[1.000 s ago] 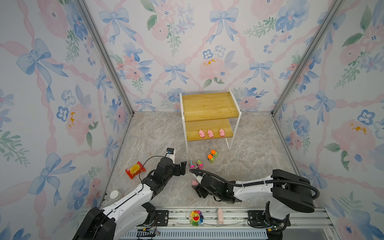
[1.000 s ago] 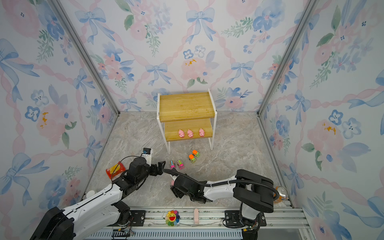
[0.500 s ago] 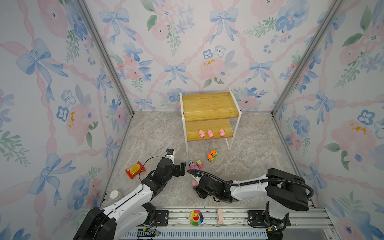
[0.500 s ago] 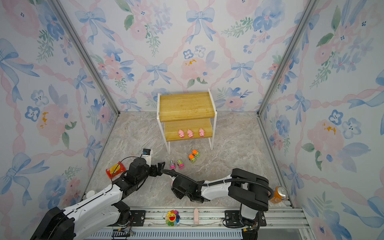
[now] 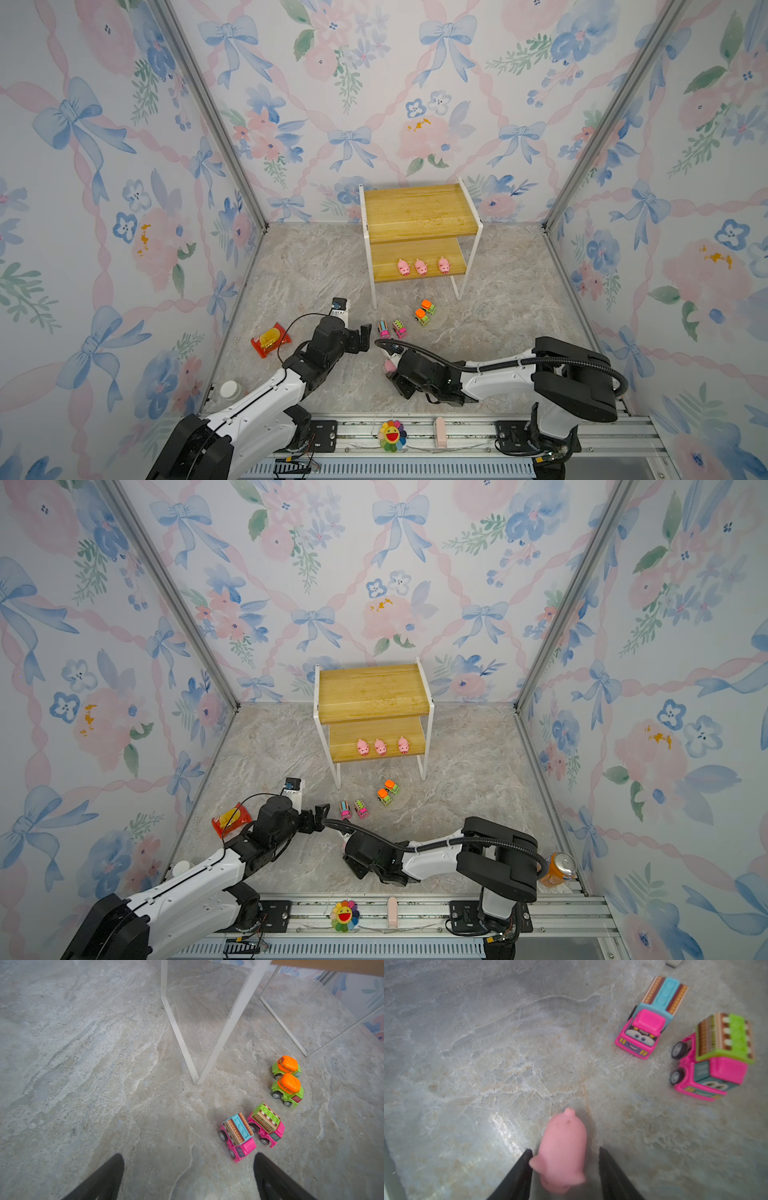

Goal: Place and organize the plastic toys onto the shelf
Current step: 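Lower the open right gripper around the last pink pig, then close the right gripper on the pink pig and lift it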

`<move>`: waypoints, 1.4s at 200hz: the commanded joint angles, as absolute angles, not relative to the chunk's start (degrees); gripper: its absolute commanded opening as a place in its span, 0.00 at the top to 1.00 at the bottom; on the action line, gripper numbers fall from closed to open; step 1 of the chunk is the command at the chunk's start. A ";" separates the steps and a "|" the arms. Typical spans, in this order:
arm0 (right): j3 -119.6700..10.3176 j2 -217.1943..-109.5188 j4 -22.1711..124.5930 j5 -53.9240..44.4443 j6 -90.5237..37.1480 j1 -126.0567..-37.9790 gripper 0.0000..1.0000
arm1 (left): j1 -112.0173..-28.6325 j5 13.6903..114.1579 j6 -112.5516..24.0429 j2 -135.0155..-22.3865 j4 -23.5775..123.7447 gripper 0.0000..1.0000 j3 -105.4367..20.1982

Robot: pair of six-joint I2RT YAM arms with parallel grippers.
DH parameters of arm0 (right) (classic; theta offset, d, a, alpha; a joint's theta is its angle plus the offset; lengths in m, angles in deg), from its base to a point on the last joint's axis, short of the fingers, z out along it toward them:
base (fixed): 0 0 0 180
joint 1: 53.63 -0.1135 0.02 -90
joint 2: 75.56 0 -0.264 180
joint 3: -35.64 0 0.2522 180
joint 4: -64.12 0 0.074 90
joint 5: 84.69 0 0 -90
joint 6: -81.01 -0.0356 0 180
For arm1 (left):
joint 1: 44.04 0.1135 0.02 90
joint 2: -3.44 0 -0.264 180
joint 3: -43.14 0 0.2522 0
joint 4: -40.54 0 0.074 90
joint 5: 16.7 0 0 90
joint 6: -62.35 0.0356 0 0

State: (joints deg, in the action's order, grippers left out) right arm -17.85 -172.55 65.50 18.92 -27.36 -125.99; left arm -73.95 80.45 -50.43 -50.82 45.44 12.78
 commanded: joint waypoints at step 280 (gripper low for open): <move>-15.53 -171.09 72.77 16.90 -26.28 -122.55 0.60 | -73.13 80.19 -50.41 -50.54 45.39 0.02 13.58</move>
State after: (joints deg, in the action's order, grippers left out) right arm -15.97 -173.44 71.64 17.50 -25.17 -123.28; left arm -73.62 80.45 -50.43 -50.60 45.42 13.44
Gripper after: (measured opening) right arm 0.404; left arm 0.979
